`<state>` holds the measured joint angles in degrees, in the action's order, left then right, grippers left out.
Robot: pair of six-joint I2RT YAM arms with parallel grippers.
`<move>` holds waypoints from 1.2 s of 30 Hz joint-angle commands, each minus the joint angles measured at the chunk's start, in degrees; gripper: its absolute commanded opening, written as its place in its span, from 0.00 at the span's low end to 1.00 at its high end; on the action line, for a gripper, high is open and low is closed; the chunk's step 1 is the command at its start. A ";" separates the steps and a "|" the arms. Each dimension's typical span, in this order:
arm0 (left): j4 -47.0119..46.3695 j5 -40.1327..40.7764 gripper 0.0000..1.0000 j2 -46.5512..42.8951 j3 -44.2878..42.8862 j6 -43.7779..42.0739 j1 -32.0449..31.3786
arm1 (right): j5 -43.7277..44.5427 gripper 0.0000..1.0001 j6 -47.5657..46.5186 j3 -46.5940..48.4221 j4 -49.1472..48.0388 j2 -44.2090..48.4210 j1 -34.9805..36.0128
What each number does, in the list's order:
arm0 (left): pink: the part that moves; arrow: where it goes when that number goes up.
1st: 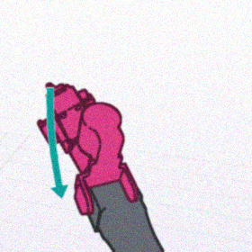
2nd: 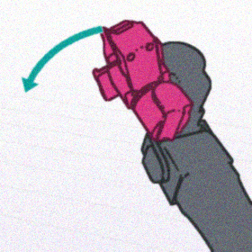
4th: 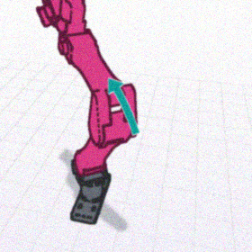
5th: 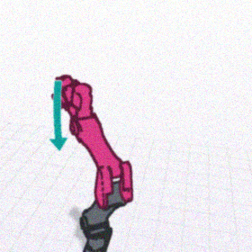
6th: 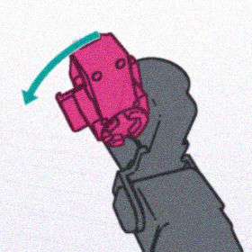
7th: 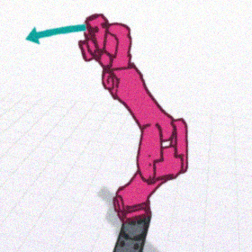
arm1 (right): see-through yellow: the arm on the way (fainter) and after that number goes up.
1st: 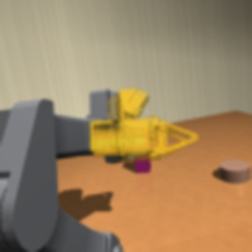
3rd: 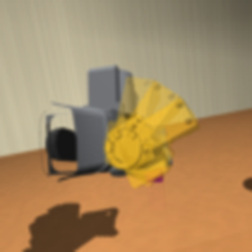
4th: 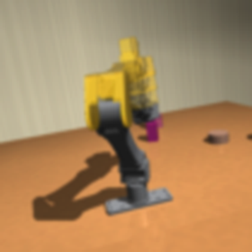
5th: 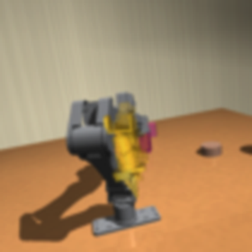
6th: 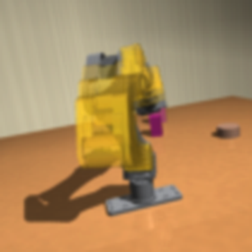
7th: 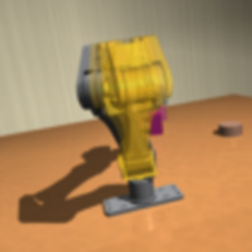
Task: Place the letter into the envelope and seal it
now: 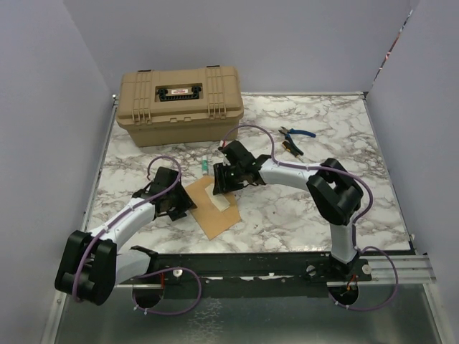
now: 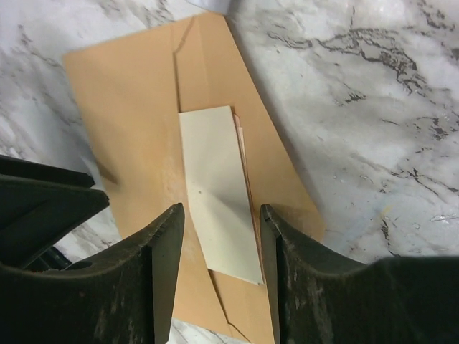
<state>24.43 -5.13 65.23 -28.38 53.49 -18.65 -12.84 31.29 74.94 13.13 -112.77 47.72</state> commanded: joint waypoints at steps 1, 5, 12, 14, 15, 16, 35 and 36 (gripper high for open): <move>0.69 -0.58 0.52 3.61 -0.22 -4.24 0.00 | 3.03 0.51 0.41 2.25 5.73 -3.63 1.53; 0.71 -0.98 0.40 3.53 0.05 -5.27 -0.03 | 2.49 0.50 1.62 2.18 4.90 -4.53 2.23; -0.19 -2.11 0.21 3.75 0.69 -6.64 -0.02 | 1.72 0.44 3.38 3.00 4.47 -6.12 3.88; -0.73 -2.62 0.21 3.59 0.71 -6.94 -0.05 | 1.37 0.41 4.02 3.07 4.04 -6.13 4.35; -0.92 -2.78 0.21 3.59 0.71 -7.18 -0.03 | 1.15 0.41 4.30 3.23 3.94 -6.25 4.58; -1.02 -2.86 0.21 3.70 0.62 -7.43 -0.02 | 1.07 0.40 4.45 3.47 3.99 -6.55 4.83; -6.65 -6.87 0.23 1.62 1.16 -9.65 0.00 | -4.92 0.45 4.72 2.98 -0.27 -7.66 6.06; -6.65 -6.80 0.23 1.26 1.22 -9.64 0.00 | -4.82 0.45 4.67 3.13 -0.04 -7.85 6.06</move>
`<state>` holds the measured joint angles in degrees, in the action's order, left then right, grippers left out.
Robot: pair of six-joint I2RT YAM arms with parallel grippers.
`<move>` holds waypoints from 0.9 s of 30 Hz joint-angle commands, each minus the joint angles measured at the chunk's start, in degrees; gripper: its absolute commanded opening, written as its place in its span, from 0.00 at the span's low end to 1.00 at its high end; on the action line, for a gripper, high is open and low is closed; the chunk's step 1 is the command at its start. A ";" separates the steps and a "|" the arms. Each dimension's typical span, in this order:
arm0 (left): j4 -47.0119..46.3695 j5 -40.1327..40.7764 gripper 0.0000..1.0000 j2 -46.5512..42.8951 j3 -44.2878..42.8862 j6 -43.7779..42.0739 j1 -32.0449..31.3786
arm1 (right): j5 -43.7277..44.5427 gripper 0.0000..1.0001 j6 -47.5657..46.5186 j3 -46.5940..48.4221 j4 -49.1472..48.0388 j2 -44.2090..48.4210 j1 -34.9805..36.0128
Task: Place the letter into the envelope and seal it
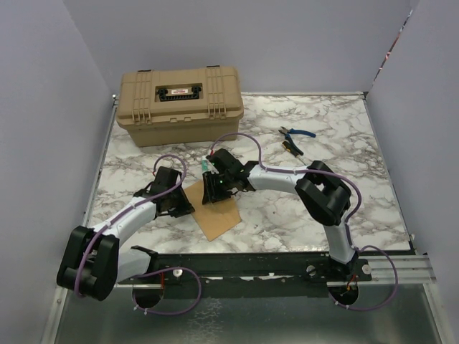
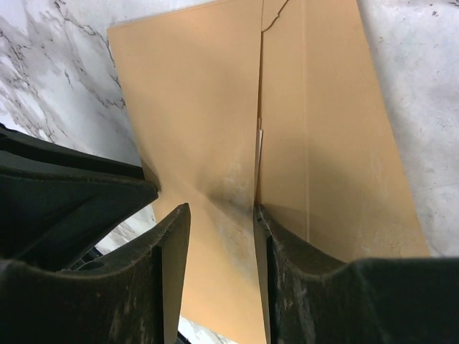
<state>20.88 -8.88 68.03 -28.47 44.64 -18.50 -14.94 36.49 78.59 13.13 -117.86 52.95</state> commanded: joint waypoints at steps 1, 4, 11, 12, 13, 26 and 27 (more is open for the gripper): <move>-3.05 -2.87 0.23 -1.89 1.38 -0.83 -0.13 | -2.14 0.45 -0.48 -0.38 0.45 -2.62 0.84; -2.34 -1.83 0.23 -3.00 1.22 -0.61 -0.15 | 2.33 0.45 -0.55 -0.09 2.49 -0.42 0.84; 0.68 2.98 0.30 -6.10 -2.87 -1.83 -0.20 | 17.40 0.50 -1.81 0.51 5.95 9.85 -0.01; 0.77 3.43 0.32 -6.47 -3.54 -2.14 -0.16 | 19.71 0.51 -1.93 0.32 5.95 11.19 -0.13; 0.74 4.11 0.34 -6.79 -4.15 -2.48 -0.18 | 22.02 0.53 -1.94 0.19 6.13 12.31 -0.27; -12.42 13.86 0.84 0.83 -12.53 -8.81 -0.59 | 38.66 0.56 -3.09 -0.92 10.39 18.74 -1.49; -13.64 14.71 0.85 2.52 -13.22 -9.43 -1.14 | 38.81 0.56 -2.82 -1.50 10.49 19.11 -1.79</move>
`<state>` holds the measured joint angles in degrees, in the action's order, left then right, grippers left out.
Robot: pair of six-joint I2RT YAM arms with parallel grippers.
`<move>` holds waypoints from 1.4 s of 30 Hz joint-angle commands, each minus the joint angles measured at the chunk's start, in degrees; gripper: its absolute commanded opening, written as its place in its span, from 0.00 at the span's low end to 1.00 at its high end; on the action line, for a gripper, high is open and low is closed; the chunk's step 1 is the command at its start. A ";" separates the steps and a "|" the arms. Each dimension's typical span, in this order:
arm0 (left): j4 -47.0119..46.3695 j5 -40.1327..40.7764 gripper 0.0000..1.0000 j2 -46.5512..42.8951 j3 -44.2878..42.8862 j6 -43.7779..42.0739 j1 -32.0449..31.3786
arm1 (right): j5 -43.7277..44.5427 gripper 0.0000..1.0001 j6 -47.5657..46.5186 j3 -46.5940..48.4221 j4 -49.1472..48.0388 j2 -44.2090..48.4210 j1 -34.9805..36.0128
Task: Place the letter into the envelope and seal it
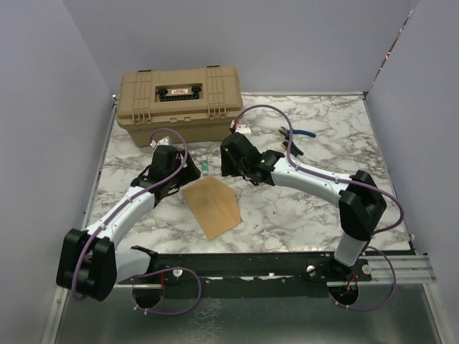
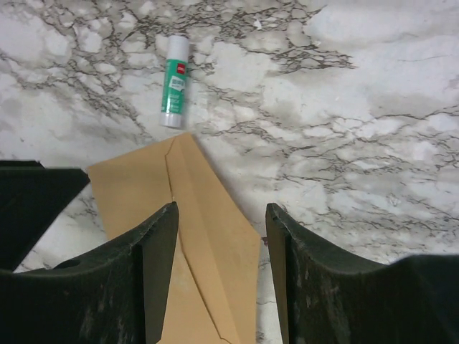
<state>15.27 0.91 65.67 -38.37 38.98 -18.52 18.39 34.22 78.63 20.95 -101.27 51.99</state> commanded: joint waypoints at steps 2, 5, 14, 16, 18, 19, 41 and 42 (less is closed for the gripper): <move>-9.90 8.61 0.84 8.45 -4.99 -5.17 -3.30 | 5.38 0.56 0.29 -3.03 2.84 3.34 -1.56; -10.43 15.97 0.79 14.79 -8.46 -8.08 -7.87 | 5.20 0.56 1.51 -5.41 3.13 4.84 -3.00; -11.39 25.21 0.51 26.96 -13.93 -8.91 -12.36 | 4.79 0.56 3.49 -10.73 2.98 8.10 -6.37; -11.69 25.48 0.48 28.94 -14.53 -8.99 -12.43 | 4.76 0.56 3.41 -10.86 3.17 8.24 -6.94; -12.55 25.23 0.47 30.75 -15.00 -9.28 -12.41 | 4.63 0.56 3.11 -10.87 3.29 8.24 -7.43; -13.33 24.87 0.46 31.59 -15.06 -9.54 -12.40 | 4.57 0.56 2.99 -10.80 3.31 8.25 -7.71; -13.88 -2.43 0.00 20.93 -14.30 -22.60 -12.33 | -29.58 0.61 -6.16 -12.23 -5.57 13.63 -17.72; -14.40 -5.09 0.00 19.43 -13.61 -23.62 -12.33 | -32.76 0.62 -6.34 -11.78 -5.69 13.65 -18.24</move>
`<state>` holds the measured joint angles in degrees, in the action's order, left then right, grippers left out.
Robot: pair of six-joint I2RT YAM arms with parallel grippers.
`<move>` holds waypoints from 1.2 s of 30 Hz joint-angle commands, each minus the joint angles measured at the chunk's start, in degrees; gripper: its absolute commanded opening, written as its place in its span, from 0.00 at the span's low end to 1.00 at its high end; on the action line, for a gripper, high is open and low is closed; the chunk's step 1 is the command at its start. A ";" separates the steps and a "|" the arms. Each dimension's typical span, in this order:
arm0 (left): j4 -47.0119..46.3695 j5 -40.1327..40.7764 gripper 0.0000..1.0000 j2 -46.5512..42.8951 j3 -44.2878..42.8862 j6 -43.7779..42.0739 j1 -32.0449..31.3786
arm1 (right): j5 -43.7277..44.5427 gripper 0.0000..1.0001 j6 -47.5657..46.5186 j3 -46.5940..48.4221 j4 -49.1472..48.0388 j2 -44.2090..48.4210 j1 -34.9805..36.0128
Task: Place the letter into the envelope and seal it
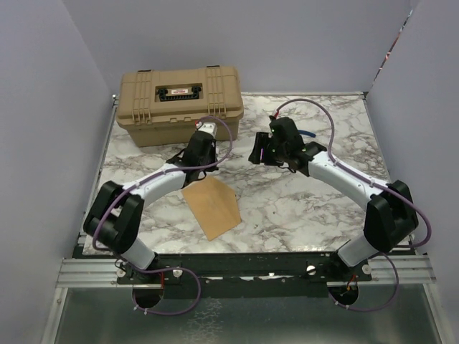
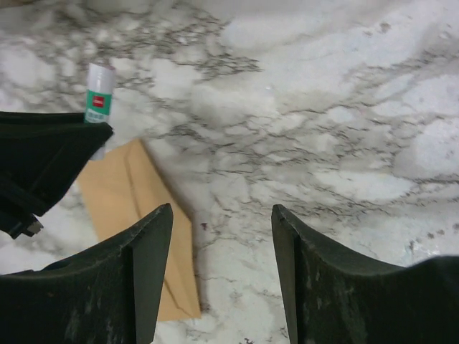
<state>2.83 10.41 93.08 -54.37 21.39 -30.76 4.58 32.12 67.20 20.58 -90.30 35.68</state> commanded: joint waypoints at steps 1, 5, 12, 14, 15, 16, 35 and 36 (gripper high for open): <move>-2.51 -17.77 0.00 -10.01 3.21 -7.05 -0.09 | -21.23 0.63 -3.96 0.32 -4.85 2.61 -2.26; -2.60 -33.83 0.00 -14.48 4.39 -13.31 -0.10 | -27.53 0.76 -0.18 2.98 -1.95 3.57 -4.56; -2.63 -43.90 0.00 -18.40 4.16 -18.49 -0.13 | -36.77 0.86 2.21 6.27 0.34 3.54 -6.63; -2.65 -44.51 0.00 -19.06 3.74 -19.68 -0.14 | -39.29 0.85 1.91 7.06 1.53 2.31 -6.60; -2.59 -44.72 0.00 -19.34 3.47 -20.10 -0.17 | -39.90 0.84 1.68 7.25 1.95 1.85 -6.59; -2.64 -44.88 0.00 -19.56 3.26 -20.41 -0.11 | -40.11 0.81 1.76 7.32 2.29 1.54 -6.60; -2.64 -46.75 0.00 -21.55 2.99 -20.07 -0.16 | -47.09 0.50 3.75 6.23 -0.81 -1.36 -6.76; -2.63 -46.80 0.00 -21.76 3.16 -20.11 -0.15 | -47.18 0.50 4.01 6.01 -1.13 -1.37 -6.90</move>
<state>0.82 -33.67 73.45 -50.57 2.07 -30.83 -39.99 34.54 73.32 20.97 -90.74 28.97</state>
